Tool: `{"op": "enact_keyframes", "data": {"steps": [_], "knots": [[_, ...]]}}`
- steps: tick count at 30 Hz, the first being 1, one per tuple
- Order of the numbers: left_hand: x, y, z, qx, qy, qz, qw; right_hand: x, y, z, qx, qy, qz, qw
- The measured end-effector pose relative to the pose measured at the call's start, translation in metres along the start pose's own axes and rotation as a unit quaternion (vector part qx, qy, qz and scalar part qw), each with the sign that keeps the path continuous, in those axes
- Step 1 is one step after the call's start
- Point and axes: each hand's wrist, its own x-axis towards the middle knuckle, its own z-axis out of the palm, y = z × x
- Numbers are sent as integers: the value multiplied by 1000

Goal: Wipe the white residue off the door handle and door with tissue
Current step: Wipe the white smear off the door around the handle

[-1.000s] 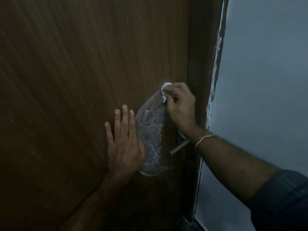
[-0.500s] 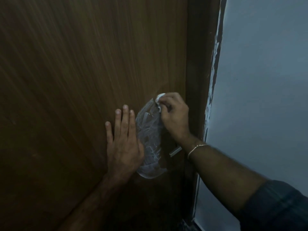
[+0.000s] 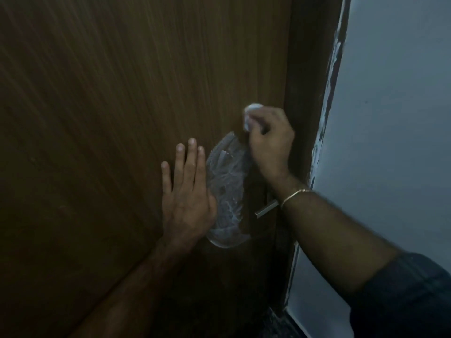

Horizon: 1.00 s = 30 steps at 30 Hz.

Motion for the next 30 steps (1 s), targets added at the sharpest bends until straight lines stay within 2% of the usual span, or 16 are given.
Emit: {"op": "enact_keyframes", "data": {"steps": [2,5,6,7,10,11,14,15,17,19,21,26,28,30], "knots": [[0,-2,-1,0,-4,4,1000,8,0,0,-5,23,33,999],[-2,-5,-1,0,3,5,1000,-26,-12,9,-48,-72,-95,992],[-2,-5,0,-2,5,5,1000,-30,-10,8,-45,-81,-122,988],[-2,-5,0,-4,7,4,1000,-24,-8,6,-40,-72,-115,990],[-1,-5,0,-6,6,8,1000,2,-5,5,-10,14,-12,1000],[-2,-5,0,-6,5,7,1000,-1,-7,7,-17,11,-11,1000],[-1,-4,-1,-9,2,1,1000,-24,-6,11,-48,-69,-95,992],[-1,-4,-2,-11,0,1,1000,-21,-1,8,-37,-68,-89,993],[-1,-5,-3,-13,-3,4,1000,-2,8,2,-18,-15,-19,1000],[-2,-5,-4,-12,-6,4,1000,7,15,-1,-13,1,-3,1000],[-2,-4,-3,-14,-6,1,1000,-10,26,-2,-34,-41,-17,998],[-1,-3,-3,-18,-3,-1,1000,-53,60,-17,-93,-119,89,985],[-1,-3,-3,-19,-7,-3,1000,-31,52,-15,-73,-89,71,991],[-1,-3,-3,-19,-11,-6,1000,-1,35,-9,-43,-43,12,998]]}}
